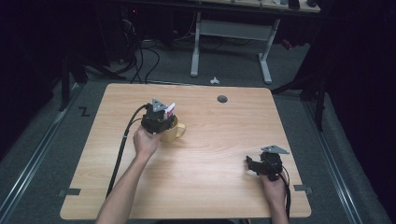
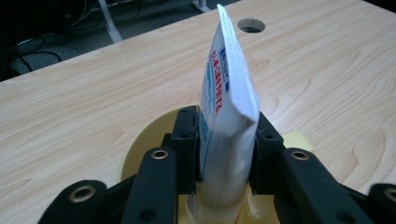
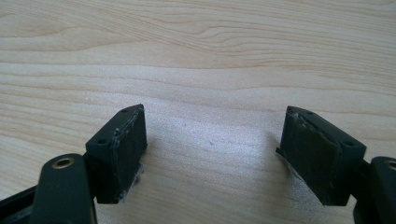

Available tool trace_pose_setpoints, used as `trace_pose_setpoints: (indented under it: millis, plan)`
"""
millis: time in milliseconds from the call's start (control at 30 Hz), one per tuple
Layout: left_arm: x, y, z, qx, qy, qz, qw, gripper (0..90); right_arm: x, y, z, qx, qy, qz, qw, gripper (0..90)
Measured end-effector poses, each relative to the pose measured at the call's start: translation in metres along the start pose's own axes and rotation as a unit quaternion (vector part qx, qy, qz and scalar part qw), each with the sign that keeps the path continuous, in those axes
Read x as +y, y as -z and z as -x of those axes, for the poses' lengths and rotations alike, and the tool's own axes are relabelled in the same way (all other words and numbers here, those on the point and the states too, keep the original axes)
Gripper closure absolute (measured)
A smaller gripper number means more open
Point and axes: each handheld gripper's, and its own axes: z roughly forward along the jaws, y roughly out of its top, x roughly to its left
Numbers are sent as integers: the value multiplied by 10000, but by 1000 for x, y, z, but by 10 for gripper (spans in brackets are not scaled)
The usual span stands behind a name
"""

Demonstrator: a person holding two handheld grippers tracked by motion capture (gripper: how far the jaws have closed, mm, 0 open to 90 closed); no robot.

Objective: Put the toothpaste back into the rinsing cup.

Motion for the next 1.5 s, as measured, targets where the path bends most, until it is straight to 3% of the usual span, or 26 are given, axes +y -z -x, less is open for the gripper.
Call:
trace_pose_setpoints:
  millis: [500, 1067, 1500]
  plan:
    - [-4, 4, -1, -19, 18, 47, 10000, 664, 0, 0, 0, 0, 0, 0, 10000, 229]
    - [-6, 10, 0, 12, 57, 101, 9999, 433, 0, 0, 0, -1, -1, 1, 10000, 229]
    - [-4, 21, 5, -65, 20, 184, 9998, 357, 0, 0, 0, -4, -2, 7, 10000, 229]
